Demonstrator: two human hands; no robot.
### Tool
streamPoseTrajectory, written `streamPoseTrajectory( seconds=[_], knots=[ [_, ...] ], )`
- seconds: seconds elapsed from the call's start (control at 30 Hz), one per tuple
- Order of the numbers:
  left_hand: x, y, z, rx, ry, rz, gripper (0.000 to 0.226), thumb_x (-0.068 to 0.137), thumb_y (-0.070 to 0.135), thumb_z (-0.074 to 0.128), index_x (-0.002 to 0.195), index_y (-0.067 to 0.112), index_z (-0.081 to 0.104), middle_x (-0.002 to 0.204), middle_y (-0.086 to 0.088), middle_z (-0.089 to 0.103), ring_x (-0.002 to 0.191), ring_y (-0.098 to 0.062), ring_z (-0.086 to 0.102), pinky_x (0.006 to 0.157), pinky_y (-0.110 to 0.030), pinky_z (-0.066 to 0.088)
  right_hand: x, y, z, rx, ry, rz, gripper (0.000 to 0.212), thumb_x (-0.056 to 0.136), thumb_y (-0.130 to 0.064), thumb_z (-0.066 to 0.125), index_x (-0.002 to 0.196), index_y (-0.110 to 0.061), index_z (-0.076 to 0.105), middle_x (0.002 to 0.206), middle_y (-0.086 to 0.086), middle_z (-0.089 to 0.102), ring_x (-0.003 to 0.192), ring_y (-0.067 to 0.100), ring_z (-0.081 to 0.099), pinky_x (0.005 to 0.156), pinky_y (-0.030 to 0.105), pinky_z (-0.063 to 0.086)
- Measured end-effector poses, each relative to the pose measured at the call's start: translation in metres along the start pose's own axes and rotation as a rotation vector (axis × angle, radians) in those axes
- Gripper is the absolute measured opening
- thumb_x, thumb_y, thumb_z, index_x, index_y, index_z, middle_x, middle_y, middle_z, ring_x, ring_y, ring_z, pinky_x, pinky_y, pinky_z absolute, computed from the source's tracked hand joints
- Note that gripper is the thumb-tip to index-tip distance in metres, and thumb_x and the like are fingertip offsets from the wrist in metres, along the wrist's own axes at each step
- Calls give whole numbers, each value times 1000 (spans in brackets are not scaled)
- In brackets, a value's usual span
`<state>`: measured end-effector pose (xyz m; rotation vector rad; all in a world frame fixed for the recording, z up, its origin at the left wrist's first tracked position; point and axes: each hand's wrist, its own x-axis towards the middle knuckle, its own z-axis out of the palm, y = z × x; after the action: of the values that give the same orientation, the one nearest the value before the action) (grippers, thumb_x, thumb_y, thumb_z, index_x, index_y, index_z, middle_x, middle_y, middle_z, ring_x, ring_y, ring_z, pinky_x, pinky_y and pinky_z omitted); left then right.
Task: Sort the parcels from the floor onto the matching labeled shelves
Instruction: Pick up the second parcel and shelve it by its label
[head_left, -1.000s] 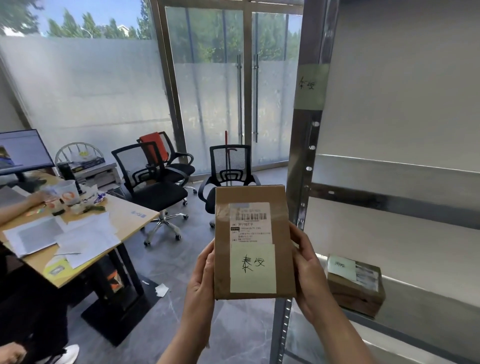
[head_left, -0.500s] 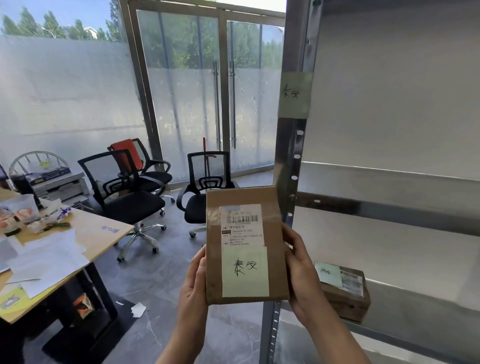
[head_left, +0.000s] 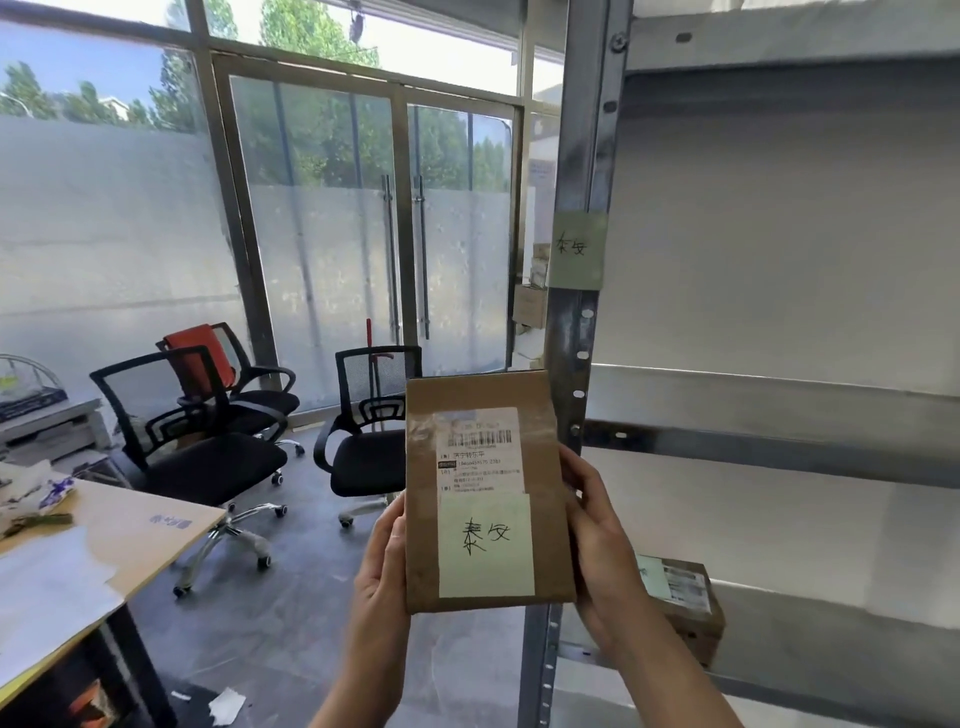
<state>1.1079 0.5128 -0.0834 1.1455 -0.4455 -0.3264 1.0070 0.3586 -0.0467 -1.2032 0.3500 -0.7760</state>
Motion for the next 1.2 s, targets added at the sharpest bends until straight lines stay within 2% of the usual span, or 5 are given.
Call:
streamPoseTrajectory(
  seconds=[0.2,0.57,0.83,1.0,1.2],
  knots=[
    [5,17,4,25,-120,33,37,91,51,46,125,52,63,133,7,69,123,-18,65,101,-48,51,-8,-17,5,-3,47,-48,37,108,-21,41,121,-48,63,128,-5,69,118,28,67,98,57,54],
    [13,30,61,23,-249,39,35,90,54,47,120,54,65,125,7,72,119,-20,66,102,-49,50,-13,-65,-26,-8,155,-142,36,107,-21,43,119,-48,66,125,-3,70,115,28,68,94,57,56],
    [30,38,92,51,-296,77,40,96,53,43,130,42,61,123,3,73,118,-22,67,103,-52,51,-5,-96,-39,16,149,-191,35,105,-22,46,118,-48,66,125,6,71,112,33,69,93,60,56],
    [32,40,102,22,-289,83,41,94,51,44,130,42,62,120,7,74,114,-16,69,93,-39,55,1,-102,-44,25,141,-214,36,104,-17,47,119,-44,67,123,3,72,109,32,71,92,55,57],
    [27,41,101,15,-296,81,41,93,51,45,129,43,62,123,10,73,116,-13,69,100,-43,52,-1,-98,-46,40,124,-203,35,104,-17,48,122,-42,65,120,4,73,106,31,72,86,51,60]
  ],
)
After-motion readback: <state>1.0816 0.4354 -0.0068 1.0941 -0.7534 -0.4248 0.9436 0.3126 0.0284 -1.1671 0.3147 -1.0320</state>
